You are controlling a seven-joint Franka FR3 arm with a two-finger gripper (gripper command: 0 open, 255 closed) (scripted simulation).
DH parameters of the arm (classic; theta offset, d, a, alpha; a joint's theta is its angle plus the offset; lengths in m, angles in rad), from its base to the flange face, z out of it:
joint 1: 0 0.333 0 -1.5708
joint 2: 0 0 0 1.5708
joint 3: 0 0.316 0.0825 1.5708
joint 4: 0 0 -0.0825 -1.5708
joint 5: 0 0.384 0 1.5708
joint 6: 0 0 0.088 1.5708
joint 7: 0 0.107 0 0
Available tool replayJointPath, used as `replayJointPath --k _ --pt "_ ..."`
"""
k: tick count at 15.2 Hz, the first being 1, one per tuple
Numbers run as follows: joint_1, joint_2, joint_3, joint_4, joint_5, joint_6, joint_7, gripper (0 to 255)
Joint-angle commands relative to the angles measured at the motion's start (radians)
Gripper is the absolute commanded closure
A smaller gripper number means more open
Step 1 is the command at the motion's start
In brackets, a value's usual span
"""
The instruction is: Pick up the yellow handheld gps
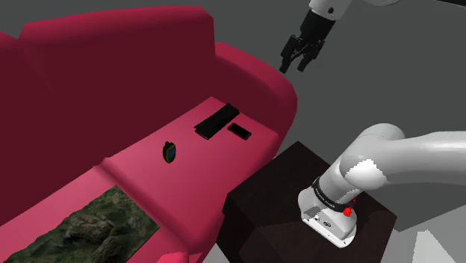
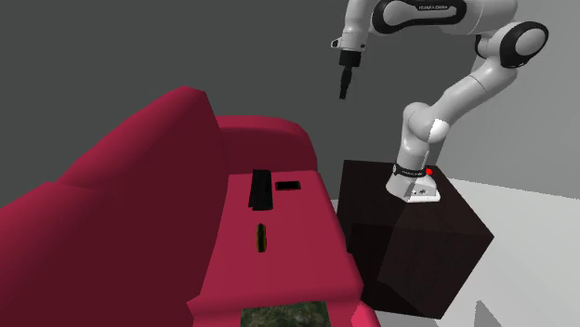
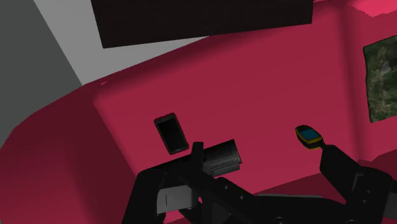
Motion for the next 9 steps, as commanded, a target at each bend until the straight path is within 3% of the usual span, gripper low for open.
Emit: replayJointPath --k 1,9 --pt "0.0 0.0 0.0 0.0 0.0 0.0 0.0 0" --pt "0.056 0.096 0.079 -0.172 0.06 0.336 0.031 0"
